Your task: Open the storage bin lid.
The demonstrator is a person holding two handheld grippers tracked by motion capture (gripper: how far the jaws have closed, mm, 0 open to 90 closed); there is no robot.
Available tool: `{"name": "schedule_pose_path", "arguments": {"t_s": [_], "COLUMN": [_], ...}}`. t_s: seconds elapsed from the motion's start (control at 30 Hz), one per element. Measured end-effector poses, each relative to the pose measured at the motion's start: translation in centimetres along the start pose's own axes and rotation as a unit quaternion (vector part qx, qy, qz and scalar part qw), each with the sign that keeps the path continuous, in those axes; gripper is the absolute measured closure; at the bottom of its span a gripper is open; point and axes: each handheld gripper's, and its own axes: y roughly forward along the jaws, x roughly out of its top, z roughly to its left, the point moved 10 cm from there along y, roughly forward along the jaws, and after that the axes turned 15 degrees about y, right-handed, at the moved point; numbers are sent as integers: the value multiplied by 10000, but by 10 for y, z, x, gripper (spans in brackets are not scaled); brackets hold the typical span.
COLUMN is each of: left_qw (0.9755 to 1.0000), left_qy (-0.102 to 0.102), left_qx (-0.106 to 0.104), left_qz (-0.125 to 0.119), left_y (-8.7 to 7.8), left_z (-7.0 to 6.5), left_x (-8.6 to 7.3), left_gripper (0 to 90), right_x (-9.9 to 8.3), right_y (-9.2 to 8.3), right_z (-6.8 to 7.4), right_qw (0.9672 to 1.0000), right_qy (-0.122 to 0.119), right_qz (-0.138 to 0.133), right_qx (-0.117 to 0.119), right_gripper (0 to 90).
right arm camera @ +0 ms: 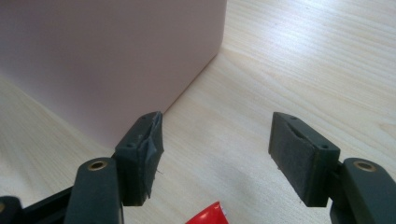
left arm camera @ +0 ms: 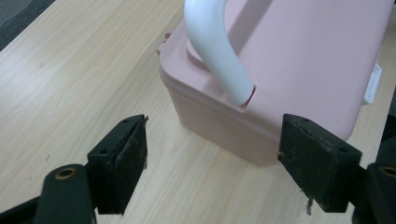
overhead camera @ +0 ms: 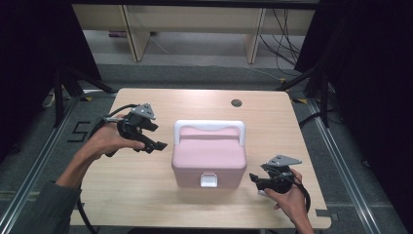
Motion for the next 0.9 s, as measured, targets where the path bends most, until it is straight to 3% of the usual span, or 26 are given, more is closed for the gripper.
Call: {"name": "schedule_pose_path", "arguments": {"t_s": [0.1,0.13,0.17,0.2,0.23,0.27,0.3,0.37,0.47,0.53,0.57,0.73,0.77,0.8,0.9], "left_qw": [9999,9997,9999,9996,9998,9996,9996,9995,9992,9992,9991,9969,9975,9961,9958], "left_qy": [135,208,122,223,145,245,232,275,351,367,387,689,628,760,761], "left_qx": [-58,-107,-108,-115,-97,-103,-109,-110,-130,-120,-130,-196,-181,-206,-239], "left_qz": [16,47,6,92,25,125,111,109,125,115,141,325,266,401,445], "left_y": [1,1,3,2,4,4,5,5,6,6,7,7,9,10,13], "left_z": [1,2,3,5,6,9,9,10,9,9,9,12,12,15,15], "left_x": [8,10,14,16,20,25,28,31,43,46,49,58,61,61,62], "left_gripper": [234,234,234,235,237,239,242,248,258,267,270,282,285,288,303], "right_x": [0,-1,-1,-1,-1,0,-1,0,-2,-1,-2,-1,-2,-2,-1], "right_y": [0,0,0,0,0,1,1,0,0,1,0,0,0,0,0], "right_z": [0,1,1,1,1,-1,1,0,2,1,3,1,3,3,1], "right_qw": [10000,10000,10000,10000,10000,10000,10000,10000,9999,10000,9998,10000,9998,9999,10000], "right_qy": [-17,82,82,84,81,-6,88,15,148,6,154,71,160,144,-5], "right_qz": [-8,40,40,44,43,1,18,23,80,33,83,54,84,83,39], "right_qx": [-3,-7,-7,-8,-6,-5,0,-5,17,27,23,24,36,35,49], "right_gripper": [364,364,364,364,364,363,363,363,363,364,364,366,367,367,368]}}
